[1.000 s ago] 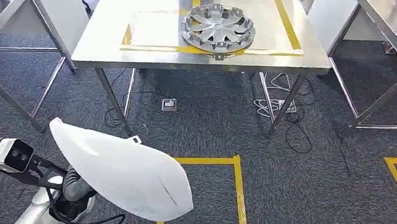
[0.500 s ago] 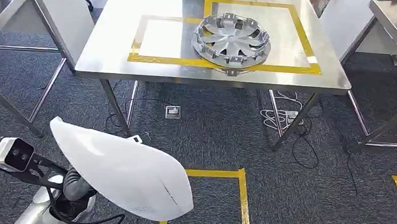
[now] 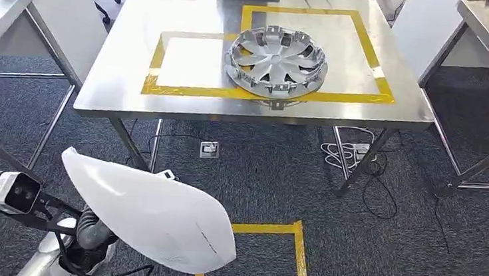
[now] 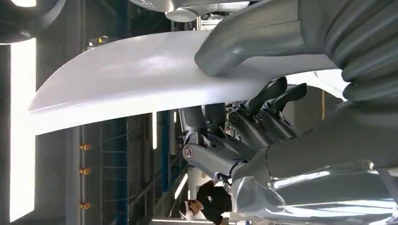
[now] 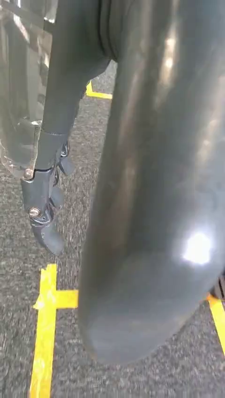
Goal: Take the parts from the cabinet and place them on the table.
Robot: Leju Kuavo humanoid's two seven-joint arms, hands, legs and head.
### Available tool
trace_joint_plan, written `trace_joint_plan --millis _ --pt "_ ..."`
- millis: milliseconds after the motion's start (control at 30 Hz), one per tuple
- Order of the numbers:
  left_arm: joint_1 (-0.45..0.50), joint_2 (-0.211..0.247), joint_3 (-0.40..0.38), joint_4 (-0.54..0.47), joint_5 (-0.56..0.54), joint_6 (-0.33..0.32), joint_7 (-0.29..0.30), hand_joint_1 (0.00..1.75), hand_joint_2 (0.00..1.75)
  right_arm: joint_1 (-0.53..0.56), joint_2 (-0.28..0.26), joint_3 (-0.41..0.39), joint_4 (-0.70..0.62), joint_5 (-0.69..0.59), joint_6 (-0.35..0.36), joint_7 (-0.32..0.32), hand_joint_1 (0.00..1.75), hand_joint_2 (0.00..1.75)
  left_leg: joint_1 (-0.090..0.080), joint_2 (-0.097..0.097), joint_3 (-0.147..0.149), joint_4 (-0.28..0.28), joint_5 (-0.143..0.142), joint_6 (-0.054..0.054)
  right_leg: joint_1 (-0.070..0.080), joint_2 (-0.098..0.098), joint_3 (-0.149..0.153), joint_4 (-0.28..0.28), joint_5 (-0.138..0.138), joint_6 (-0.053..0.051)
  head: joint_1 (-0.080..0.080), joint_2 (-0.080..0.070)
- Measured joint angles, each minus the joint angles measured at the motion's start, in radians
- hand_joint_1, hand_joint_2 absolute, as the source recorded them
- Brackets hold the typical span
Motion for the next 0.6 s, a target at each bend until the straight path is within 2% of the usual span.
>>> trace_joint_plan --millis 33,67,100,133,200,233,267,300,333,367,400,433,467,500,533,567,600 --pt "-0.001 0.000 0.000 0.000 0.000 -0.001 -0.002 1.75 1.75 0.000 0.000 0.000 0.000 0.000 0.000 -0.001 0.00 0.00 -0.002 0.000 0.024 -0.083 0.073 0.008 0.001 0.000 0.016 -0.001 -0.011 0.003 0.000 0.000" --pt "-0.001 0.003 0.000 0.000 0.000 -0.002 -0.002 1.75 1.75 0.001 0.004 0.000 0.002 -0.002 0.000 -0.002 0.00 0.00 -0.005 0.001 0.036 -0.151 0.150 0.020 -0.001 0.001 0.014 -0.004 -0.019 0.006 0.001 0.000" --pt "-0.002 0.003 0.000 0.001 0.002 -0.003 -0.004 1.75 1.75 -0.003 0.005 0.000 0.002 -0.002 0.000 -0.004 0.00 0.00 -0.014 -0.003 0.033 -0.178 0.161 0.027 0.008 0.005 0.026 -0.002 -0.030 0.014 -0.002 0.000" --pt "-0.002 0.003 -0.001 0.000 0.000 -0.005 -0.005 1.75 1.75 -0.005 0.006 0.000 0.002 -0.002 0.000 -0.004 0.00 0.00 -0.015 -0.003 0.040 -0.176 0.153 0.033 0.008 0.005 0.029 -0.013 -0.035 0.021 0.002 0.000" --pt "-0.004 0.003 -0.002 -0.001 0.001 -0.007 -0.006 1.75 1.75 -0.002 0.006 -0.001 0.002 -0.003 0.000 -0.008 0.00 0.00 -0.020 -0.005 0.058 -0.193 0.154 0.053 0.008 0.004 0.044 -0.005 -0.018 0.042 0.000 0.000" --pt "-0.004 0.003 -0.002 -0.001 0.001 -0.008 -0.007 1.75 1.75 -0.002 0.005 -0.001 0.002 -0.003 0.000 -0.008 0.00 0.00 -0.013 -0.004 0.077 -0.204 0.156 0.057 0.006 0.002 0.033 0.011 -0.026 0.041 0.000 0.000" --pt "-0.006 0.003 -0.002 -0.001 0.001 -0.008 -0.007 1.75 1.75 -0.003 0.006 -0.001 0.002 -0.003 0.000 -0.009 0.00 0.00 -0.015 -0.004 0.086 -0.206 0.153 0.061 0.005 -0.002 0.015 0.057 -0.031 0.036 0.003 0.000" --pt "-0.007 0.002 -0.002 -0.001 0.001 -0.008 -0.007 1.75 1.75 -0.005 0.006 -0.001 0.002 -0.003 0.000 -0.010 0.00 0.00 -0.016 -0.004 0.089 -0.206 0.148 0.068 0.005 -0.002 -0.027 0.129 -0.041 0.034 0.003 0.000" --pt "-0.006 0.002 -0.002 -0.001 0.001 -0.008 -0.007 1.75 1.75 -0.006 0.005 -0.001 0.002 -0.003 0.000 -0.011 0.00 0.00 -0.019 -0.005 0.094 -0.206 0.141 0.072 0.004 -0.002 -0.085 0.218 -0.069 0.034 0.002 0.000" --pt "-0.006 0.002 -0.003 -0.001 0.000 -0.008 -0.007 1.75 1.75 -0.006 0.004 -0.002 0.002 -0.003 0.000 -0.011 0.00 0.00 -0.021 -0.006 0.098 -0.206 0.134 0.074 0.005 -0.002 -0.137 0.290 -0.112 0.023 0.003 0.000" --pt "-0.006 0.002 -0.003 0.000 0.000 -0.008 -0.007 1.75 1.75 -0.003 0.003 -0.002 0.002 -0.003 0.000 -0.011 0.00 0.00 -0.024 -0.010 0.105 -0.206 0.127 0.075 0.005 -0.002 -0.174 0.330 -0.139 0.019 0.003 0.000" --pt "-0.005 0.002 -0.003 0.000 0.000 -0.008 -0.007 1.75 1.75 0.000 0.002 -0.002 0.002 -0.003 0.000 -0.011 0.00 0.00 -0.025 -0.013 0.114 -0.206 0.120 0.074 0.005 -0.003 -0.187 0.325 -0.138 0.030 0.002 0.000" --pt "-0.005 0.002 -0.004 0.000 0.000 -0.008 -0.007 1.75 1.75 0.001 0.002 -0.002 0.002 -0.003 0.000 -0.011 0.00 0.00 -0.026 -0.015 0.125 -0.205 0.111 0.072 0.005 -0.003 -0.181 0.277 -0.114 0.043 0.003 0.000" --pt "-0.005 0.002 -0.005 0.001 0.000 -0.008 -0.007 1.75 1.75 0.001 0.002 -0.002 0.002 -0.003 0.000 -0.012 0.00 0.00 -0.027 -0.016 0.138 -0.205 0.102 0.070 0.005 -0.003 -0.154 0.187 -0.062 0.059 0.003 0.000" --pt "-0.005 0.002 -0.006 0.001 0.000 -0.008 -0.007 1.75 1.75 0.001 0.001 -0.002 0.002 -0.003 0.000 -0.012 0.00 0.00 -0.027 -0.017 0.151 -0.204 0.092 0.066 0.005 -0.003 -0.121 0.086 -0.002 0.070 0.003 0.000" --pt "-0.005 0.002 -0.006 0.001 0.000 -0.008 -0.007 1.75 1.75 0.001 0.000 -0.002 0.002 -0.003 0.000 -0.012 0.00 0.00 -0.028 -0.017 0.156 -0.203 0.083 0.062 0.008 -0.006 -0.101 0.008 0.056 0.073 0.004 0.000" --pt "-0.005 0.002 -0.006 0.003 0.000 -0.008 -0.007 1.75 1.75 0.001 -0.001 -0.002 0.005 -0.003 0.000 -0.012 0.00 0.00 -0.032 -0.018 0.160 -0.195 0.075 0.056 0.012 -0.007 -0.102 -0.003 0.060 0.045 0.002 0.000"
